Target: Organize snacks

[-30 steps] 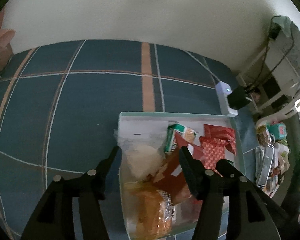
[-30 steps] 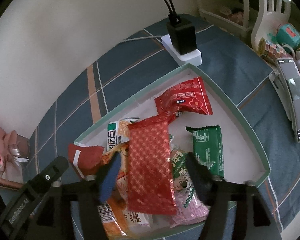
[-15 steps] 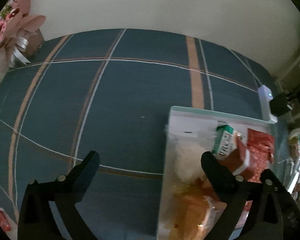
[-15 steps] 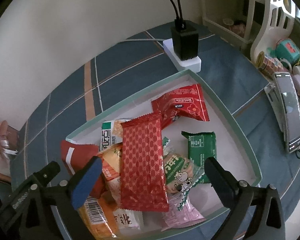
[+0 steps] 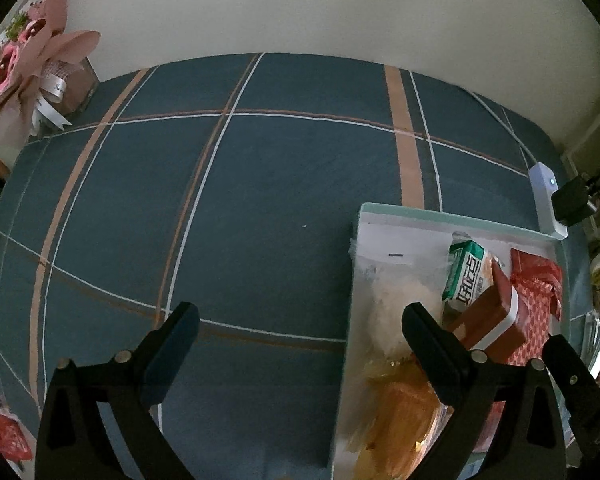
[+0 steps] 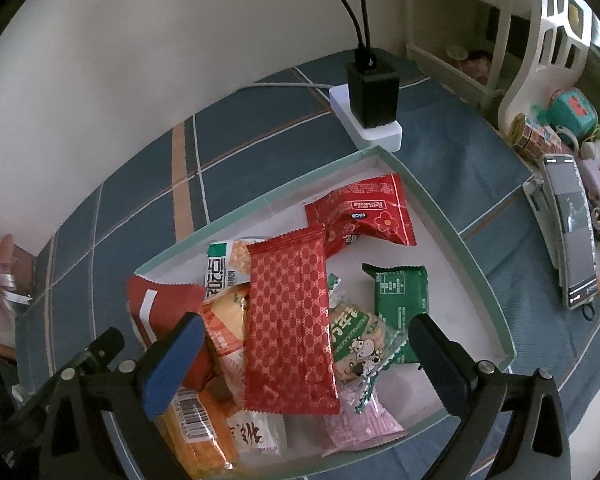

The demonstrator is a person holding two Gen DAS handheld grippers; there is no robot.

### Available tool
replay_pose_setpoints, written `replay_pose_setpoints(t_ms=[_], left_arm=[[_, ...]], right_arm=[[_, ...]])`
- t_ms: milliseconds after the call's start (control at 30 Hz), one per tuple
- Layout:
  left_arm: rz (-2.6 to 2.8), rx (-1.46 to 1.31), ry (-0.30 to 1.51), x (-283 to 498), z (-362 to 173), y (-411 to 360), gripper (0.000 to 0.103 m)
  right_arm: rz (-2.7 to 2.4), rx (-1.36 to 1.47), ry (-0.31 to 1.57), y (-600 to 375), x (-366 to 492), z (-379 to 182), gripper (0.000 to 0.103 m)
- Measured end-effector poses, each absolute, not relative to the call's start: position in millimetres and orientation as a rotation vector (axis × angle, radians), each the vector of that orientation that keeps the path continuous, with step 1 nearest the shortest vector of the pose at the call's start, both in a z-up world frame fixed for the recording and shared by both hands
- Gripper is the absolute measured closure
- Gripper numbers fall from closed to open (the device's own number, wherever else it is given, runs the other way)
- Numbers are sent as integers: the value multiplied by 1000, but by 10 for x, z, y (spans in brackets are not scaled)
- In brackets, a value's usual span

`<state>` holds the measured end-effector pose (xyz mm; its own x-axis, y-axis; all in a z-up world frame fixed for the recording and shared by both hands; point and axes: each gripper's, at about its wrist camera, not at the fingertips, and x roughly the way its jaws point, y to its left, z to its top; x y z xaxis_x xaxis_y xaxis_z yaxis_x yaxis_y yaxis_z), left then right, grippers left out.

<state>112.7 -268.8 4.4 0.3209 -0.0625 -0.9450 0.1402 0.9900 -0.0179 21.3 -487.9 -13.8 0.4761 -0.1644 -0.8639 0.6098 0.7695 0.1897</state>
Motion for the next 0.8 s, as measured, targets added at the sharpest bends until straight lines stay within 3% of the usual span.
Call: replay_pose_setpoints(t_ms=[800], left_arm=[[-112,138,1183,602,240,-2126,2]], right_arm=[[-422,399,992,-4238,-2,-164,0]])
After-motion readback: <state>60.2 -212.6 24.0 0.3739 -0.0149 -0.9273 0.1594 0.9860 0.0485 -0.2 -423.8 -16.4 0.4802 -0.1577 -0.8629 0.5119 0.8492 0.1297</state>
